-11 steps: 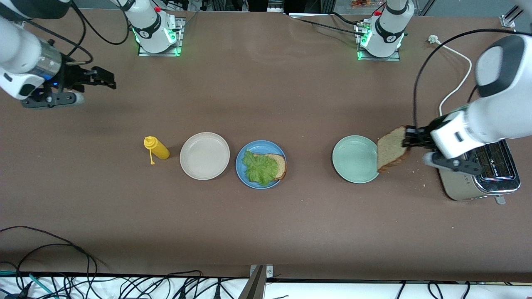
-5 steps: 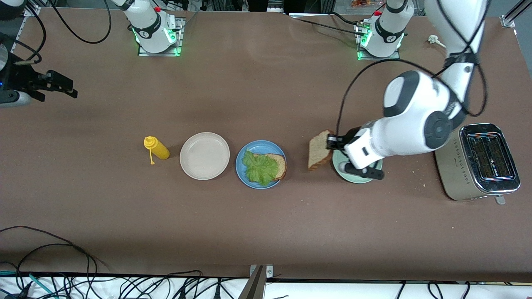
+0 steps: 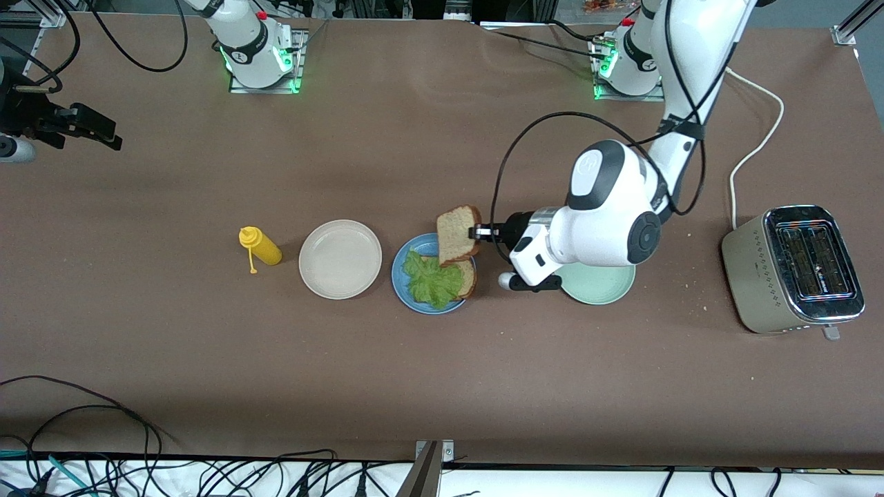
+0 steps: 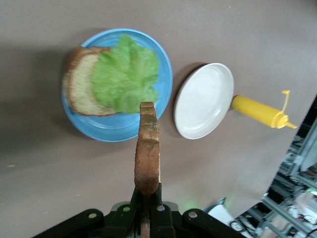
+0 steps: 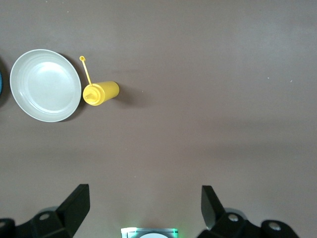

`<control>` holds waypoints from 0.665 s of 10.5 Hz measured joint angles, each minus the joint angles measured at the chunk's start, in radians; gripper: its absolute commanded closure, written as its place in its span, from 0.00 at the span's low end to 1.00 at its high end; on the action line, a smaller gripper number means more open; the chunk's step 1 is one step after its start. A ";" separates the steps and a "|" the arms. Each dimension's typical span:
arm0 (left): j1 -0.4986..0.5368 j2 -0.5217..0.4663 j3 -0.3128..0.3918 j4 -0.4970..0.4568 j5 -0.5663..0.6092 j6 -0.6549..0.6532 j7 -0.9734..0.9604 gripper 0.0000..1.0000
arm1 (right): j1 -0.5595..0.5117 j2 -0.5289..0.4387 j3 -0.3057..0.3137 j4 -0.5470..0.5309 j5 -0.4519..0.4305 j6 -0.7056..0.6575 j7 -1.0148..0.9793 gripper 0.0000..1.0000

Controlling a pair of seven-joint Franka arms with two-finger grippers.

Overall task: Make sandwich in blue plate with both arms
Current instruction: 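Carry the bread slice over the blue plate with the left gripper, then lower the bread onto the lettuce and open the left gripper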

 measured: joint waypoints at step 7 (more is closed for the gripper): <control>-0.090 0.135 0.000 0.086 -0.072 0.238 -0.020 1.00 | 0.009 0.018 0.031 0.022 -0.036 0.015 0.017 0.00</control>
